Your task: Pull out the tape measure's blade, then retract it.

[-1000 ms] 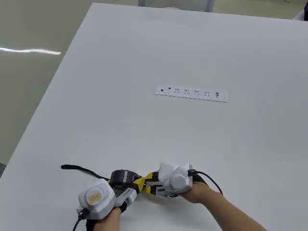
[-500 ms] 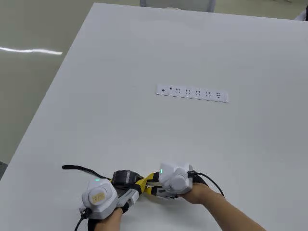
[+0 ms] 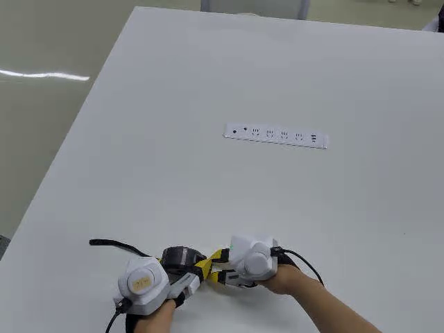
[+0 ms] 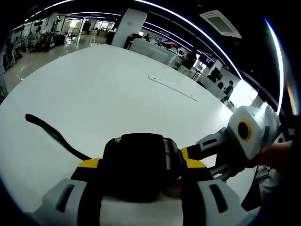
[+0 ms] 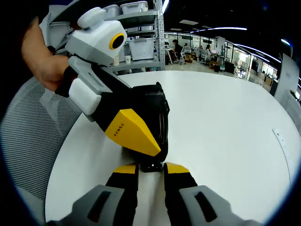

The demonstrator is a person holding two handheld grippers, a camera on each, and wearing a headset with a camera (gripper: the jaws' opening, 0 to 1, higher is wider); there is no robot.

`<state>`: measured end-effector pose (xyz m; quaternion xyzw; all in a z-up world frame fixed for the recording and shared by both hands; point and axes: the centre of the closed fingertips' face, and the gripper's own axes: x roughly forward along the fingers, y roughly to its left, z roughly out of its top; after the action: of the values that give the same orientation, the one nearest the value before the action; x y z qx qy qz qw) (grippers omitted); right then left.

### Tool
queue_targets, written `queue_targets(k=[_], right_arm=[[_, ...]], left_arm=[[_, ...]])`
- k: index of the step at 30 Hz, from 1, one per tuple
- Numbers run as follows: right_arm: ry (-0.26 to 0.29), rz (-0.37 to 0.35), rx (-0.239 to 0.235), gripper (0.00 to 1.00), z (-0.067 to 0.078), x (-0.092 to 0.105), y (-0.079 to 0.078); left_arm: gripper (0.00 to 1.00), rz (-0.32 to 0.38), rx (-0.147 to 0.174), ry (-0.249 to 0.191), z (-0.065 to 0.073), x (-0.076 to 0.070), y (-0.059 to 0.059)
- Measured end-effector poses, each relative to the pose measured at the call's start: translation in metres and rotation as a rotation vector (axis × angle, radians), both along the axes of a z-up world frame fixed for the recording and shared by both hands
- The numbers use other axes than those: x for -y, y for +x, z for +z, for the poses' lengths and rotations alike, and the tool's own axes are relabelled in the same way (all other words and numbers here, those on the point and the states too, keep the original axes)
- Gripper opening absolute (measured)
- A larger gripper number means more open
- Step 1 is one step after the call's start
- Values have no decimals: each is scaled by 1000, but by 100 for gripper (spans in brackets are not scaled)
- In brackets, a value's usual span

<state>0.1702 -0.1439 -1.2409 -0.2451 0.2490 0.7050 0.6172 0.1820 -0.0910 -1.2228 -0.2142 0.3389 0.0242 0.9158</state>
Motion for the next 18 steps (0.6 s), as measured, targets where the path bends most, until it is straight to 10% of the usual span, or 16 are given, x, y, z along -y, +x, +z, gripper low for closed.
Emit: queue_targets(k=[18], right_arm=[[22, -86, 3, 34, 13, 5, 2]], left_arm=[[77, -119, 19, 62, 11, 9, 2]])
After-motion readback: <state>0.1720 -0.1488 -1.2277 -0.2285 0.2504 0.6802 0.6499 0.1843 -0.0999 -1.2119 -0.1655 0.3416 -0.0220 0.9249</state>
